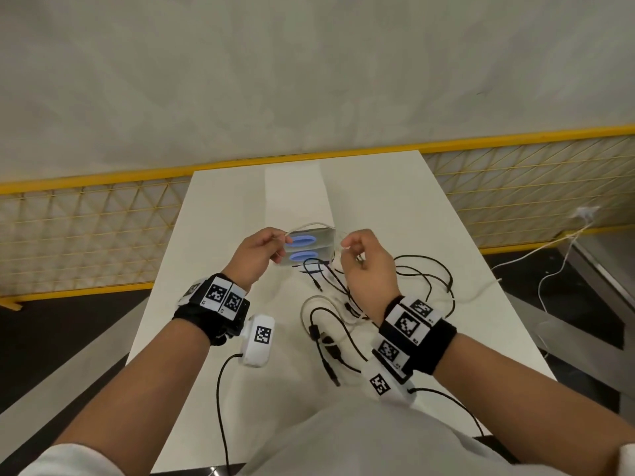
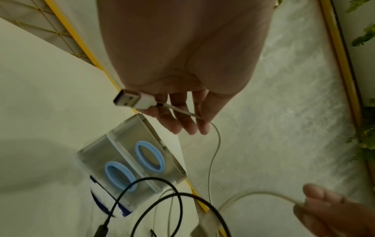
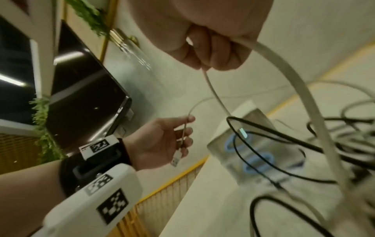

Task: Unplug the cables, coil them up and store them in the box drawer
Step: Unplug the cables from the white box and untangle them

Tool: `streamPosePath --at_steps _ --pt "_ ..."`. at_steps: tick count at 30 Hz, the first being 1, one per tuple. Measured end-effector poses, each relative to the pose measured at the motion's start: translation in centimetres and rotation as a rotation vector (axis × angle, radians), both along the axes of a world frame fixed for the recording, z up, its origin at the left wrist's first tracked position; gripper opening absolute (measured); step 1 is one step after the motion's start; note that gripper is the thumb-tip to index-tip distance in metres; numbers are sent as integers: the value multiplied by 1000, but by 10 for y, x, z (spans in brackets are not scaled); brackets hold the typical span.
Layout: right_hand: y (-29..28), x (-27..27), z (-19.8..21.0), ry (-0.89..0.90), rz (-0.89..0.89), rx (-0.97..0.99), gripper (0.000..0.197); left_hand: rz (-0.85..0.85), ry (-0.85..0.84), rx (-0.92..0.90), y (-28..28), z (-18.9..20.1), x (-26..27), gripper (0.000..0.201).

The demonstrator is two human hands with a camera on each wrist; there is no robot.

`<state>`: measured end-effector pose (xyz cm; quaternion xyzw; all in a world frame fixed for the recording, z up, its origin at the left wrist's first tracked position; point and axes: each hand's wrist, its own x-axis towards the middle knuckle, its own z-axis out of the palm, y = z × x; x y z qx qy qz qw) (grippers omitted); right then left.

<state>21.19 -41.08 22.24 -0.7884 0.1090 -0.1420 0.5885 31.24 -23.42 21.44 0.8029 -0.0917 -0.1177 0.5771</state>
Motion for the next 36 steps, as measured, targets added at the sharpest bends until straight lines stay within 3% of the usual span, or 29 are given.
streamPosePath --at_steps 5,7,10,13,17,21,23,25,27,29,31,34,36 --pt "0 -3 24 -109 392 90 17 -53 87 1 -2 0 0 20" --pt "-4 0 33 -137 465 75 18 -90 126 -17 -2 2 -2 22" --pt "-11 14 31 -137 348 -56 15 -133 178 -113 -4 8 -6 20" --pt "-16 26 23 -101 246 -59 12 -200 246 -217 -8 16 -12 22" --pt "-22 33 20 -78 245 -68 13 -221 209 -162 -17 18 -16 32" --pt "-45 37 15 207 451 -113 24 -93 134 -231 -16 15 -12 35" --pt "-58 31 -8 389 538 -257 21 -13 118 -342 -11 21 -8 35" --pt "-66 19 -37 546 614 -449 39 63 111 -413 -5 26 -1 35" --pt "-66 10 -47 612 617 -556 51 66 90 -342 -2 26 2 34" --pt "-62 11 -29 519 509 -439 55 -30 78 -160 -6 23 -4 35" --pt "-54 22 6 330 425 -146 56 -162 57 -56 -16 16 -18 34" --pt "-44 42 55 87 359 320 45 -336 46 -92 -32 5 -36 67" --pt "-42 50 74 13 272 407 41 -390 157 -237 -39 6 -39 82"
